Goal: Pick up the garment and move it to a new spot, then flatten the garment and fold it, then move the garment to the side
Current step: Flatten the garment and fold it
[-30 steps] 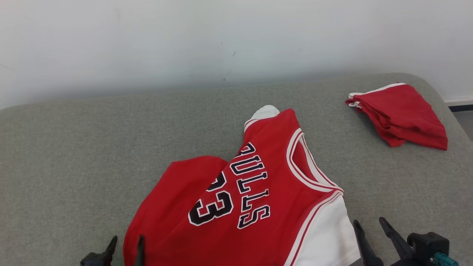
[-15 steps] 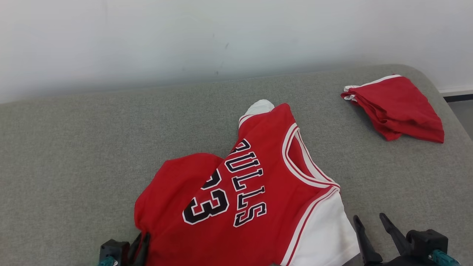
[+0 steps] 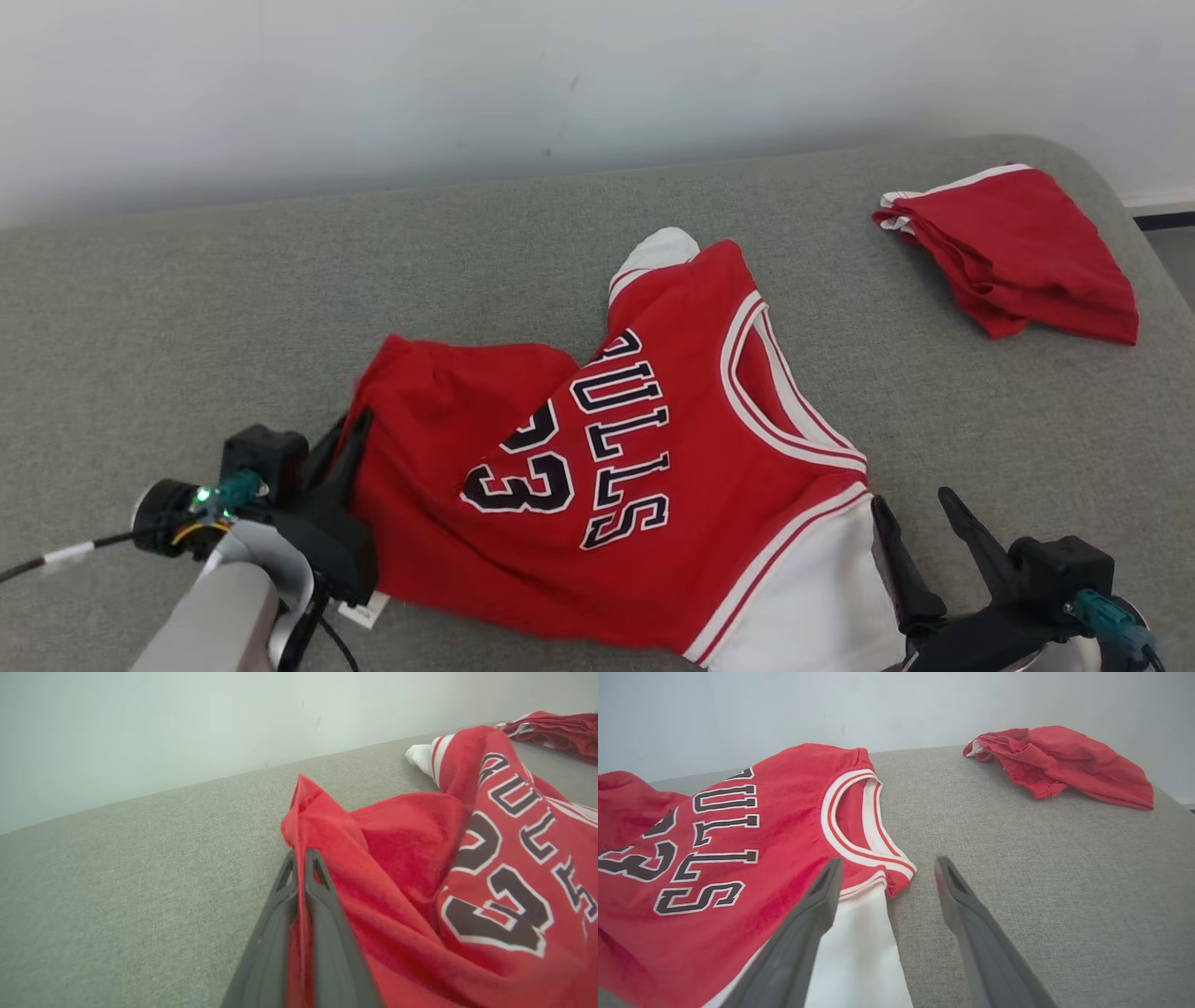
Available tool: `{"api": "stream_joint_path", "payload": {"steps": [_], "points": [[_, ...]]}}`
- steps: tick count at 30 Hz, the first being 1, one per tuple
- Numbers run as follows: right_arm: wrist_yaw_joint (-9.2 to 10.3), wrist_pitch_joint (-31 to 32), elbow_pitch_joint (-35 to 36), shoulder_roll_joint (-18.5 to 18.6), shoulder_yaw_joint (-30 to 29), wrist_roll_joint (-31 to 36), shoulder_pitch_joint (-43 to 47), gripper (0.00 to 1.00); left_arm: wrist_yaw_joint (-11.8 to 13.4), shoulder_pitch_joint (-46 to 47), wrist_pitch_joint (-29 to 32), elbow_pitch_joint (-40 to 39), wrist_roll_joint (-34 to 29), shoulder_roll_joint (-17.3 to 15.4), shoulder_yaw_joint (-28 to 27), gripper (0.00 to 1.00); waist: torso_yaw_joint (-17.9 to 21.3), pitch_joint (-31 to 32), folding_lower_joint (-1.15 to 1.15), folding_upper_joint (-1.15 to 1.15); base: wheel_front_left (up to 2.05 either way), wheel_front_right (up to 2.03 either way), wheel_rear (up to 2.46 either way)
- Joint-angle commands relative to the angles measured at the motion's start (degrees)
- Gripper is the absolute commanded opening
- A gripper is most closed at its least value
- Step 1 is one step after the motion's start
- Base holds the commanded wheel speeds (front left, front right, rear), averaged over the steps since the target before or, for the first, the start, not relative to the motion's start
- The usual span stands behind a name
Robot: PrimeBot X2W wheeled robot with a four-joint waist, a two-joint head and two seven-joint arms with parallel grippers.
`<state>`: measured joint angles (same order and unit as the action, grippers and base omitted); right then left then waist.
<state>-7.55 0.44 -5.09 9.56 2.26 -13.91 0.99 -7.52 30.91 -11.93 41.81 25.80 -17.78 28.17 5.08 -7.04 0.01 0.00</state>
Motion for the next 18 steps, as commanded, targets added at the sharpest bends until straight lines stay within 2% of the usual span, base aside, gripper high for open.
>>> {"api": "stream_joint_path", "payload": {"steps": [1, 10, 12, 16, 18], "points": [[0.11, -0.6, -0.6, 0.1, 0.4, 0.2, -0.8, 1.00, 0.1, 1.5, -0.1, 0.5, 1.4, -0.5, 0.0, 0.00, 0.8, -0.8, -0.01, 0.00, 0.00, 0.00, 0.00], [0.11, -2.2, -3.4, -0.4, 1.2, 0.2, -2.6, 1.00, 0.1, 4.6, -1.7, 7.9, 4.1, -1.2, 0.0, 0.00, 2.6, -1.2, -0.01, 0.00, 0.00, 0.00, 0.00], [0.11, -2.7, -4.1, -0.2, 0.9, 0.0, -2.2, 1.00, 0.1, 4.1, -2.4, 9.1, 3.9, -1.2, 0.0, 1.00, 2.4, -0.7, -0.01, 0.00, 0.00, 0.00, 0.00], [0.11, -3.2, -5.0, -0.5, 0.1, 0.1, -0.8, 1.00, 0.5, 1.7, -3.2, 8.8, 3.3, -1.2, -1.3, 1.00, 1.2, 0.9, -0.01, 0.00, 0.00, 0.00, 0.00], [0.11, -3.6, -5.3, -0.7, -0.6, -0.1, 0.0, 1.00, 1.4, -1.2, -3.2, 3.7, 2.8, -1.3, -4.3, 1.00, -0.1, 2.1, -0.01, 0.00, 0.00, 0.00, 0.00]]}}
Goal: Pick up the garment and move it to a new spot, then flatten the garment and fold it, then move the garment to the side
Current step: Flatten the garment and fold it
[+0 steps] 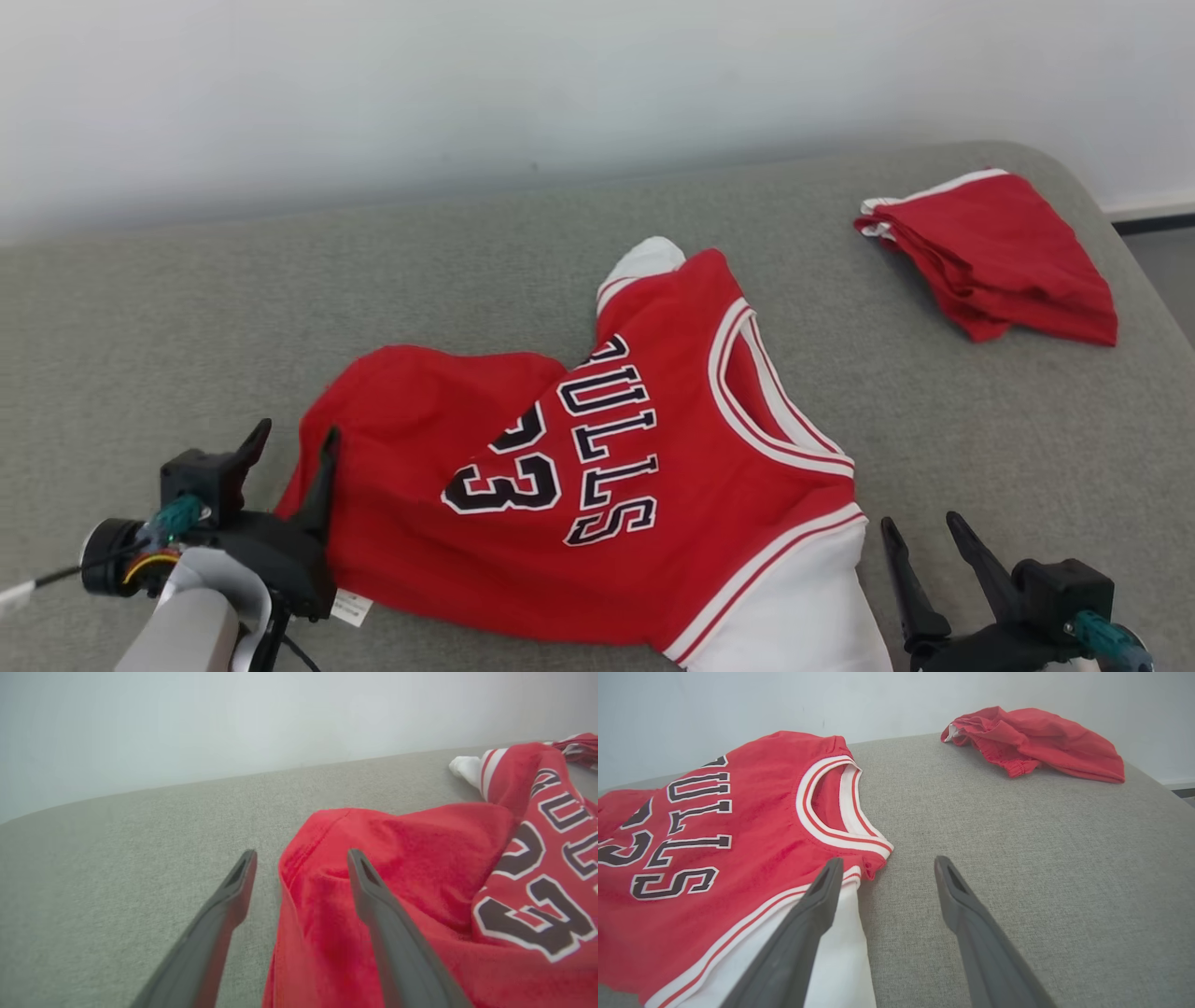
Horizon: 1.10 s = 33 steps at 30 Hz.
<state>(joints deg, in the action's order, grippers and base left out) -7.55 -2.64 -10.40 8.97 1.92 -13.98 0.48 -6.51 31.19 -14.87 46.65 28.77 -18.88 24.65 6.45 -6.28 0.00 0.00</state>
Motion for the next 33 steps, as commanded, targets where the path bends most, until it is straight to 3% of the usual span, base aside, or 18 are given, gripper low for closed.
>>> {"api": "stream_joint_path", "payload": {"steps": [1, 7, 13, 31, 32, 33], "points": [[0.11, -0.5, -0.2, -0.2, -0.4, -0.1, 1.0, 1.00, 0.8, -3.2, -0.3, -3.0, -0.6, -0.1, -1.7, 1.00, -2.0, 1.8, 0.00, 0.00, 0.00, 0.00, 0.00], [0.12, -0.6, 0.1, -0.7, -0.5, -0.3, 2.1, 1.00, 2.0, -13.3, -0.3, -13.1, -3.6, 1.0, -5.9, 1.00, -4.2, 2.6, 0.00, 0.00, 0.00, 0.00, 0.00], [0.11, -0.7, 0.4, -0.4, -0.5, -0.7, 2.2, 1.00, 2.2, -20.9, -0.3, -17.6, -5.7, 2.2, -7.5, 1.00, -4.8, 2.2, 0.00, 0.00, 0.00, 0.00, 0.00], [0.11, -0.9, -0.3, -0.1, 0.2, -1.1, 1.2, 1.00, 0.6, -18.9, -0.3, -12.7, -9.1, 2.7, -9.7, 1.00, -1.3, 1.3, 0.00, 0.00, 0.00, 0.00, 0.00], [0.11, -1.0, -0.4, -0.1, 0.1, -1.1, 1.2, 1.00, 0.4, -18.6, -0.3, -11.6, -9.2, 3.0, -9.6, 0.80, -1.0, 1.3, 0.00, 0.00, 0.00, 0.00, 0.00], [0.11, -1.0, -0.4, -0.1, 0.1, -1.1, 1.2, 1.00, 0.4, -18.6, -0.3, -11.6, -9.2, 3.0, -9.6, 0.80, -1.0, 1.3, 0.00, 0.00, 0.00, 0.00, 0.00]]}}
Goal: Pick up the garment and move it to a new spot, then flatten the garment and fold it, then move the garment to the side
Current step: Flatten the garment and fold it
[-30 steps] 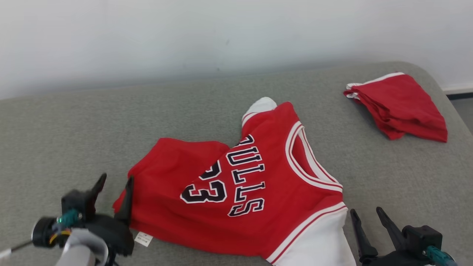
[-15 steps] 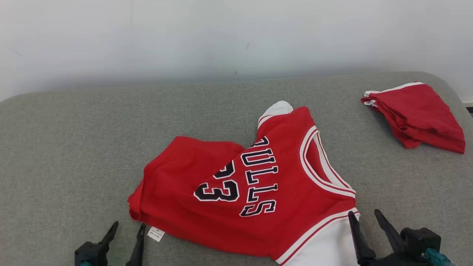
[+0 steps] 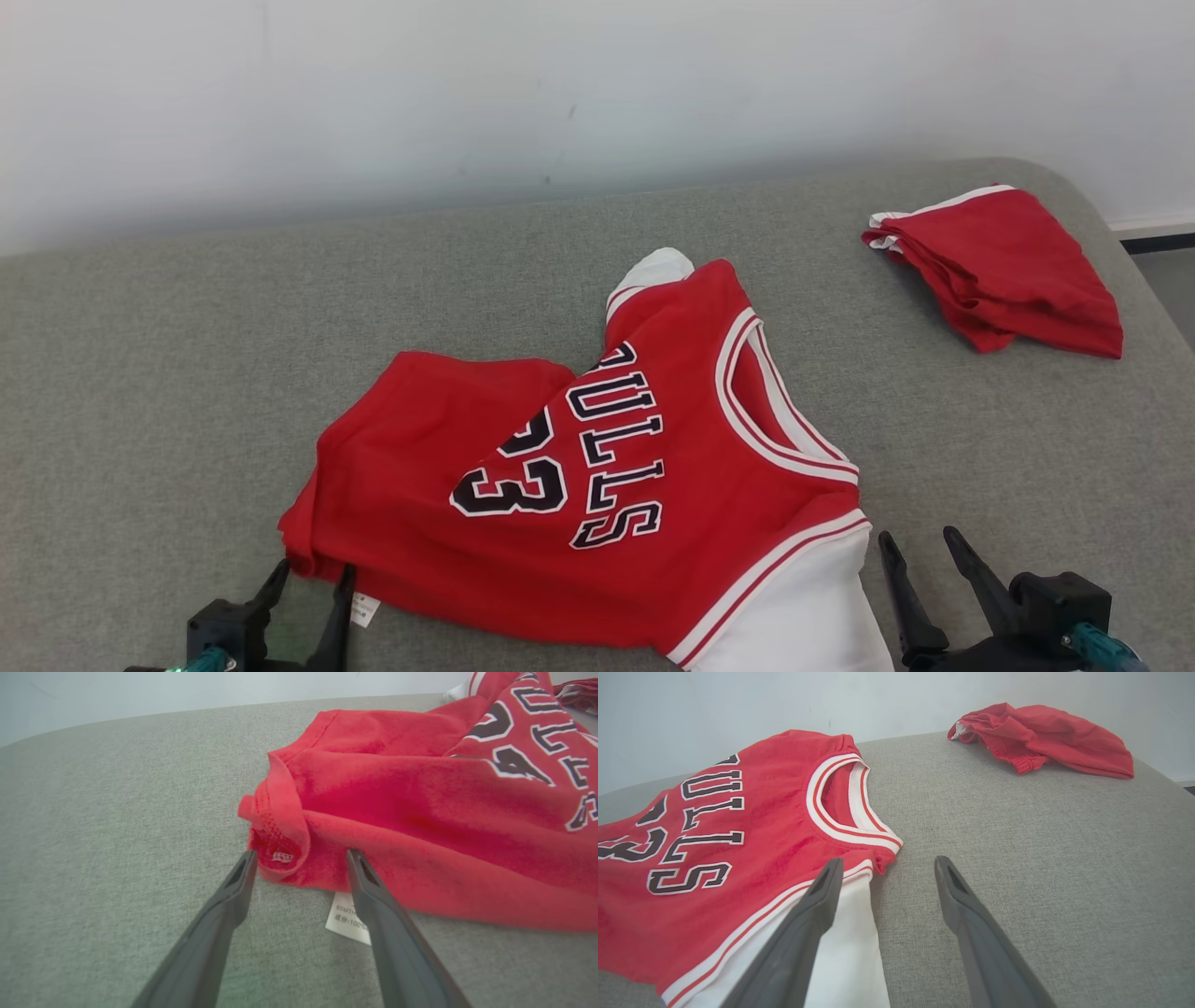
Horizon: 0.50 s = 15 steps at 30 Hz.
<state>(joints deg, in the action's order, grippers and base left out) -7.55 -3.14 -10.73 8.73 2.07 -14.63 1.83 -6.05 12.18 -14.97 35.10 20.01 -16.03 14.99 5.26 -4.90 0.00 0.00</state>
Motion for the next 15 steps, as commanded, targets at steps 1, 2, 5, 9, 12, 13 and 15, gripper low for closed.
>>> {"api": "stream_joint_path", "payload": {"steps": [1, 2, 5, 9, 12, 13, 15], "points": [[0.11, -0.5, -0.2, 0.1, -0.1, -0.5, -0.2, 1.00, -0.1, 0.8, -0.2, 0.2, -0.6, 0.3, -0.1, 0.62, 0.3, 0.0, 0.00, 0.00, 0.00, 0.00, 0.00], [0.11, -0.5, -0.2, 0.2, -0.1, -0.5, -0.2, 1.00, -0.2, 1.0, -0.2, 0.5, -0.6, 0.3, -0.3, 0.36, 0.3, 0.1, 0.00, 0.00, 0.00, 0.00, 0.00], [0.11, -0.5, -0.4, 0.1, -0.5, -0.4, 0.2, 1.00, -0.3, 0.7, -0.2, 1.6, -1.1, 0.6, -0.2, 0.00, -0.2, 0.5, 0.00, 0.00, 0.00, 0.00, 0.00], [0.11, -0.5, -0.5, 0.0, -0.6, -0.3, 0.5, 1.00, -0.8, 0.5, -0.2, 2.0, -1.4, 0.3, 0.1, 0.00, -1.5, 1.3, 0.00, 0.00, 0.00, 0.00, 0.00], [0.11, -0.5, -0.7, 0.0, -0.6, -0.4, 1.0, 1.00, -1.0, -0.9, -0.2, 0.1, -1.2, 0.6, 0.5, 0.00, -3.0, 2.0, 0.00, 0.00, 0.00, 0.00, 0.00], [0.11, -0.7, -0.8, 0.0, -0.8, -0.5, 1.2, 1.00, -1.1, -1.4, -0.2, -0.7, -1.2, 0.6, 0.9, 0.00, -3.6, 2.2, 0.00, 0.00, 0.00, 0.00, 0.00], [0.11, -0.7, -0.9, -0.2, -0.8, -0.4, 1.8, 1.00, -1.3, -2.7, -0.2, -2.8, -1.3, 0.3, 1.8, 0.00, -4.7, 2.5, 0.00, 0.00, 0.00, 0.00, 0.00]]}}
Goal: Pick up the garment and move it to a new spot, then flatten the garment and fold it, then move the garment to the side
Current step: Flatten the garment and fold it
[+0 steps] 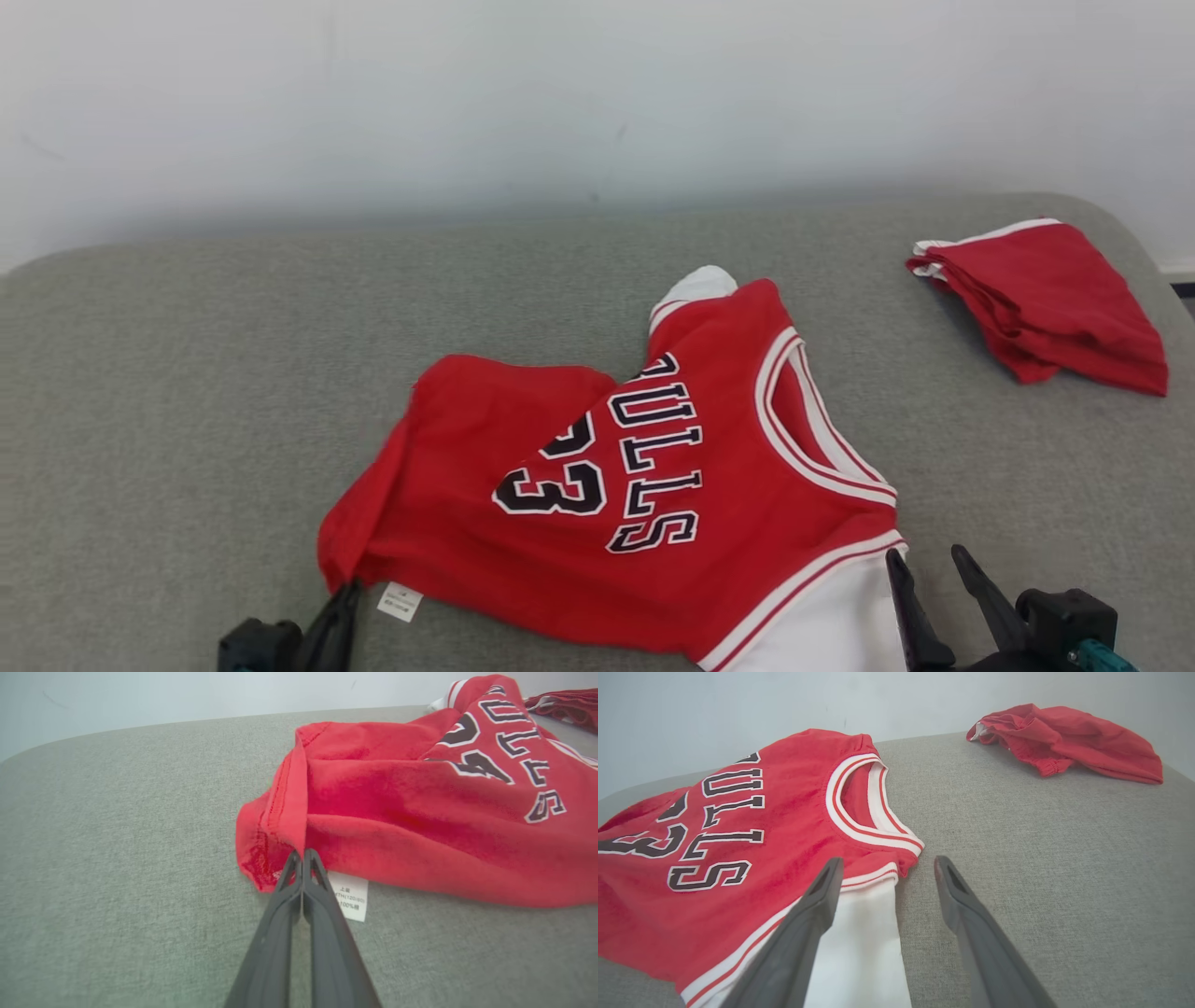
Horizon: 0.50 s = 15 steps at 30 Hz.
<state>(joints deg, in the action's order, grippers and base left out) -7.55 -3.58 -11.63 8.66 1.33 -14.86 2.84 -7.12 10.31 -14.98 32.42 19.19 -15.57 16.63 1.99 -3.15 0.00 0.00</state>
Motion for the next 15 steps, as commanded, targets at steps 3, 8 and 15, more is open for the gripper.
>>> {"api": "stream_joint_path", "payload": {"steps": [3, 8, 15], "points": [[0.11, -0.4, -0.2, -0.1, -0.3, -0.3, 1.0, 1.00, -0.3, -3.3, 0.1, -3.6, -0.8, -0.8, 1.6, 0.00, -3.1, 1.3, 0.00, 0.00, 0.00, 0.00, 0.00], [0.11, -0.6, -0.4, 0.2, -0.8, -0.7, 1.8, 1.00, -0.2, -8.5, 3.3, -11.6, 0.1, -2.0, 3.1, 0.00, -5.1, 1.7, 0.00, 0.00, 0.00, 0.00, 0.00], [0.11, -0.3, 0.2, 0.9, -1.7, -1.0, 2.2, 1.00, 1.7, -17.0, 9.8, -25.6, 1.6, -3.6, 4.0, 0.00, -6.2, 1.2, 0.00, 0.00, 0.00, 0.00, 0.00]]}}
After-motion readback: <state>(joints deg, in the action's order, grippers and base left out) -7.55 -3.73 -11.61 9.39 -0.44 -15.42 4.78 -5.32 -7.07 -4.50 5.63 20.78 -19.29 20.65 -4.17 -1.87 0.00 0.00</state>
